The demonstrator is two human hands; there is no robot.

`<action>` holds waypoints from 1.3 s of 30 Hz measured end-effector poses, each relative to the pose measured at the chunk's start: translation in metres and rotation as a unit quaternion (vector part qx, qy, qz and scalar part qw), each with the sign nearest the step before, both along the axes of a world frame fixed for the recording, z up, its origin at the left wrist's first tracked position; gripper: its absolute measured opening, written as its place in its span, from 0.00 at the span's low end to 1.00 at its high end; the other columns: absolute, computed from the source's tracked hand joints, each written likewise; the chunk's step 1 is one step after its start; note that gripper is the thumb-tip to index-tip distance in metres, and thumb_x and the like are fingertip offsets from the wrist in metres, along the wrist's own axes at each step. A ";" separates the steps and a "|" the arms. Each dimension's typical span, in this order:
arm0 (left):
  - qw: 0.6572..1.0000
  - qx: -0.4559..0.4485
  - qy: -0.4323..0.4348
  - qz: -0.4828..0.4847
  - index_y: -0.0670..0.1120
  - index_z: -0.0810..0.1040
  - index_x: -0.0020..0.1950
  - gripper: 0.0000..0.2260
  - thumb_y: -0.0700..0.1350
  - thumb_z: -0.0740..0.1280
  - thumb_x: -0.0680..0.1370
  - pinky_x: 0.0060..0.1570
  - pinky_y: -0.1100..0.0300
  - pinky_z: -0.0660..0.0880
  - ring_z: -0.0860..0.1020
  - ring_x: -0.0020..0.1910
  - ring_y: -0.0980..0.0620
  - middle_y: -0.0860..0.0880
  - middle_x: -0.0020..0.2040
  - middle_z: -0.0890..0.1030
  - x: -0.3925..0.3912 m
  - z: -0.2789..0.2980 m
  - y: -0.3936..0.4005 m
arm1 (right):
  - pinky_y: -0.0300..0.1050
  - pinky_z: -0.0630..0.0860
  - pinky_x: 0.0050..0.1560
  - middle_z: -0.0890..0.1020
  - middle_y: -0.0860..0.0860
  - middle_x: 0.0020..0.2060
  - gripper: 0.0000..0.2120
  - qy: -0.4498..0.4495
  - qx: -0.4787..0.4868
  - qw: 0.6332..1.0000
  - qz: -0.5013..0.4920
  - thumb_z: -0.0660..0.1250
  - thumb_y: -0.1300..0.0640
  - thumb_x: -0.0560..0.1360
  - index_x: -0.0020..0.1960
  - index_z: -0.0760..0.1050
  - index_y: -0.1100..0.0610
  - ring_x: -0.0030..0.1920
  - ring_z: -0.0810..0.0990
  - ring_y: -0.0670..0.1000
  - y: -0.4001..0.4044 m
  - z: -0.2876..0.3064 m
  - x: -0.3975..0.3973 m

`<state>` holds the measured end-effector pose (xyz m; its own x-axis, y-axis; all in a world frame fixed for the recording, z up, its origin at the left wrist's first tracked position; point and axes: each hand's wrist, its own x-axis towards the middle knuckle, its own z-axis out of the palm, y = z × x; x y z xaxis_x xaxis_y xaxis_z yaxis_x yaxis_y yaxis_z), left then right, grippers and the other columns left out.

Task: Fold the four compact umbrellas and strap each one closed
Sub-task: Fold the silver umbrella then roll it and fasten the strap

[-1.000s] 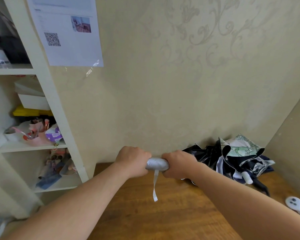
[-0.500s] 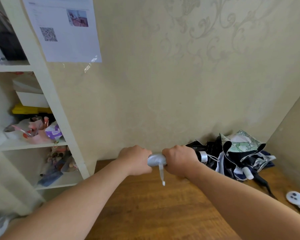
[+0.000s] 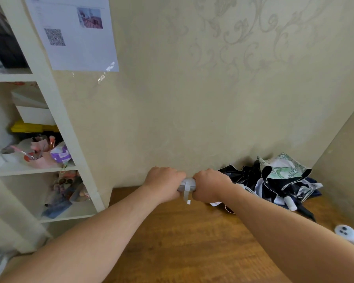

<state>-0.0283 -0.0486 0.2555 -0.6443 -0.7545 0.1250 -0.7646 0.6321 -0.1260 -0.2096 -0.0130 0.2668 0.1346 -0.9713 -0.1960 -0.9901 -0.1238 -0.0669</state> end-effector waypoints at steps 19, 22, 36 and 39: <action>0.996 0.051 0.030 0.067 0.54 0.75 0.50 0.08 0.55 0.67 0.74 0.38 0.56 0.75 0.80 0.40 0.45 0.52 0.42 0.80 0.012 0.007 0.004 | 0.36 0.56 0.26 0.65 0.46 0.27 0.18 0.060 -0.293 0.950 0.090 0.79 0.54 0.58 0.39 0.71 0.53 0.23 0.67 0.54 -0.002 -0.020 -0.010; 0.997 0.051 0.033 0.048 0.54 0.76 0.52 0.09 0.56 0.66 0.74 0.37 0.56 0.76 0.79 0.38 0.47 0.53 0.41 0.79 0.016 0.007 0.000 | 0.38 0.61 0.26 0.62 0.44 0.27 0.17 0.054 -0.279 0.955 0.083 0.77 0.51 0.64 0.39 0.68 0.51 0.25 0.65 0.55 -0.003 -0.016 -0.012; 0.998 -0.056 0.033 0.008 0.57 0.76 0.55 0.09 0.56 0.67 0.77 0.34 0.58 0.66 0.80 0.39 0.46 0.53 0.44 0.80 0.025 -0.001 0.000 | 0.44 0.67 0.32 0.73 0.45 0.34 0.11 0.015 -0.173 0.984 0.045 0.67 0.45 0.73 0.44 0.67 0.48 0.37 0.74 0.55 0.001 -0.013 -0.010; 0.998 0.007 0.063 0.026 0.56 0.73 0.51 0.06 0.54 0.67 0.76 0.34 0.57 0.71 0.78 0.39 0.48 0.54 0.43 0.80 0.024 0.005 0.002 | 0.46 0.70 0.31 0.70 0.46 0.34 0.12 0.042 -0.210 0.974 0.076 0.70 0.47 0.72 0.50 0.71 0.51 0.36 0.71 0.55 0.002 -0.013 -0.013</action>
